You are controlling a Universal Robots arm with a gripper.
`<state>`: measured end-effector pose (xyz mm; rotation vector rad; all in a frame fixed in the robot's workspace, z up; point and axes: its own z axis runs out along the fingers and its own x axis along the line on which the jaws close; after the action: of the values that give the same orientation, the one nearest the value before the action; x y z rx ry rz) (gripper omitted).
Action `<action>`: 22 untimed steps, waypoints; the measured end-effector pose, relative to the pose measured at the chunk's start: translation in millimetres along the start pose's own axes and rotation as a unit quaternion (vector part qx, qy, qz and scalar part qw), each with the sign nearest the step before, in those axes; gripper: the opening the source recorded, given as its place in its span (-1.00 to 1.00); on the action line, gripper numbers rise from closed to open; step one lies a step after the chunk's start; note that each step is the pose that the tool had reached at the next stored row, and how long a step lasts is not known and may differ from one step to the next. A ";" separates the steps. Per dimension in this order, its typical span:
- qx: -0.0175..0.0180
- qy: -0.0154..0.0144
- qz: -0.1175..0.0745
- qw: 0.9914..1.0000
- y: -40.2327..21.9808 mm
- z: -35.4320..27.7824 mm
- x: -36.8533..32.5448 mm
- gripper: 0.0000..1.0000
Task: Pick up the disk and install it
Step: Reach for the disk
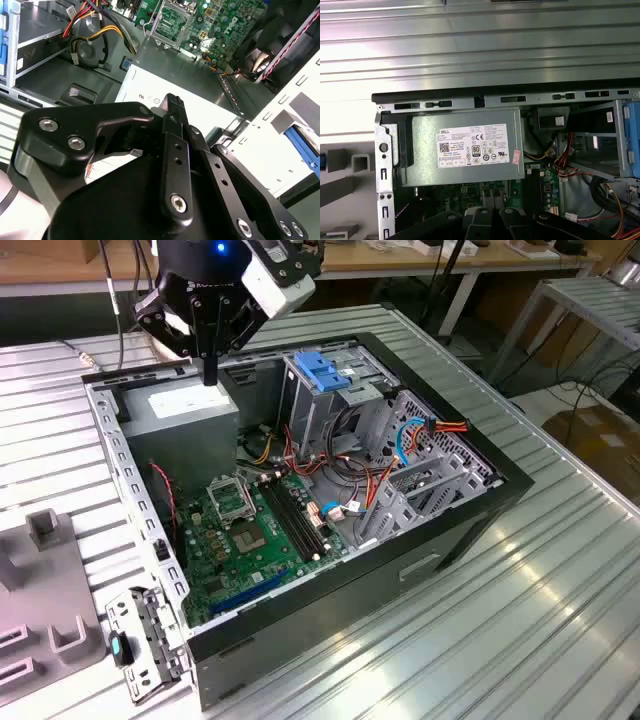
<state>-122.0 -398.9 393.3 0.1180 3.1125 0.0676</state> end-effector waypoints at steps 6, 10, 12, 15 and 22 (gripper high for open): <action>0.000 0.000 0.000 1.000 0.0 0.0 0.1 -0.79; 0.000 0.000 0.000 1.000 -0.1 0.0 0.9 -0.79; 0.000 0.000 0.000 1.000 -0.1 0.0 1.7 -0.79; 0.000 0.000 0.000 1.000 -0.3 -0.1 3.7 -0.79; 0.000 0.000 0.000 1.000 -0.6 -0.2 8.0 -0.79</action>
<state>-130.0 -398.9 393.3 0.1179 3.1125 0.0676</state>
